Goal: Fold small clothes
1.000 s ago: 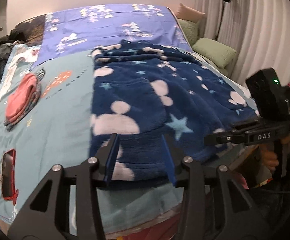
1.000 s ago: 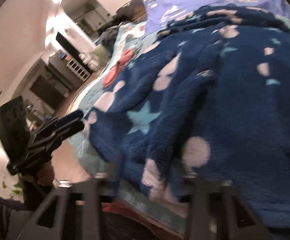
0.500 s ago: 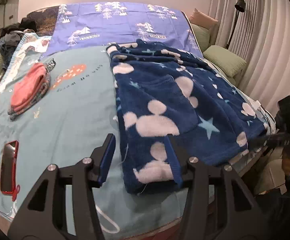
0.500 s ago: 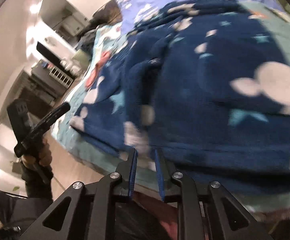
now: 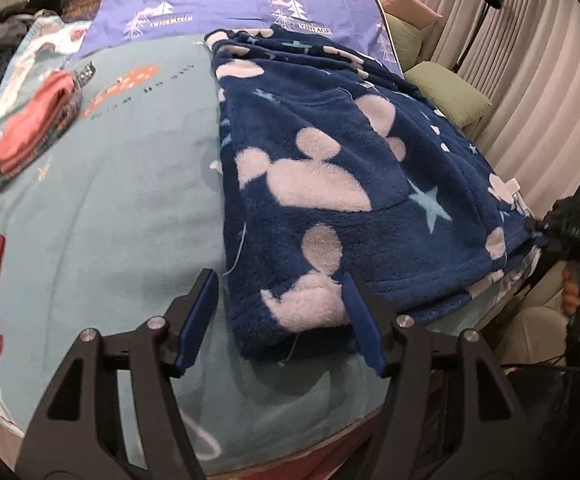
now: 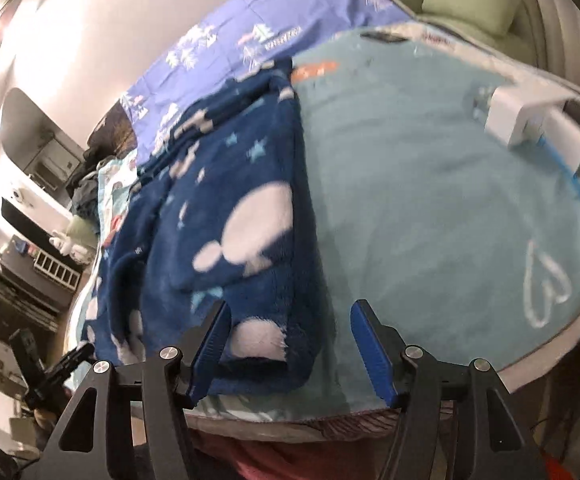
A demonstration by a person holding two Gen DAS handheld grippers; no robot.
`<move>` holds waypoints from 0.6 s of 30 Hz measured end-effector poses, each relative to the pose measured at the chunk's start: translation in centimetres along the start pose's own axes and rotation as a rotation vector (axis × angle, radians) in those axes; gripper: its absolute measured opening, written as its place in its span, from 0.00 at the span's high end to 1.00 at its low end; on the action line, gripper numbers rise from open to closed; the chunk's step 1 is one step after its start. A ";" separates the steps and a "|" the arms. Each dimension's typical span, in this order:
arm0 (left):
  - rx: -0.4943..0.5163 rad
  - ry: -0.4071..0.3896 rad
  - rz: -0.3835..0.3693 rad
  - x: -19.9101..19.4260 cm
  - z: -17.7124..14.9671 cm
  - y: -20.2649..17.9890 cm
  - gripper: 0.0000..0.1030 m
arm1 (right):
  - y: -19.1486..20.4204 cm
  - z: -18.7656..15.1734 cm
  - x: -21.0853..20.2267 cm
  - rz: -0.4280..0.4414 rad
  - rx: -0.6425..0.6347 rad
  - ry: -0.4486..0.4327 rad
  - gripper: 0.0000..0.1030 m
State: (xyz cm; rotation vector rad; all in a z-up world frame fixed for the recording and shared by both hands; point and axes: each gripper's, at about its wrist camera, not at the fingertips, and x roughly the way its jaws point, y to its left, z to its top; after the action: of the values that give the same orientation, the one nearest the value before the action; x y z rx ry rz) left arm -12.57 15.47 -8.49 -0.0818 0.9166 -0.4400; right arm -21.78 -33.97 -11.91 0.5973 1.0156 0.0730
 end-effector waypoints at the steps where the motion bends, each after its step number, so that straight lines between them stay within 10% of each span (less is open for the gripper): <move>1: -0.005 0.000 -0.006 0.1 0.0 0.0 0.36 | 0.0 0.2 0.4 0.015 0.000 0.007 0.38; 15: 0.006 -0.008 -0.009 2.3 1.5 -0.5 0.18 | -0.7 0.5 2.0 0.049 -0.004 -0.079 0.37; 18: 0.022 -0.003 0.010 2.7 1.8 -0.8 0.17 | -1.3 0.8 2.3 0.137 0.031 -0.079 0.22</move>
State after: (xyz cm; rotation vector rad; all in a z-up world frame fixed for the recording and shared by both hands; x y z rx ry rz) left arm -10.03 13.47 -9.20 -0.0579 0.9085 -0.4400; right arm -20.14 -34.67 -14.08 0.6927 0.9000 0.1537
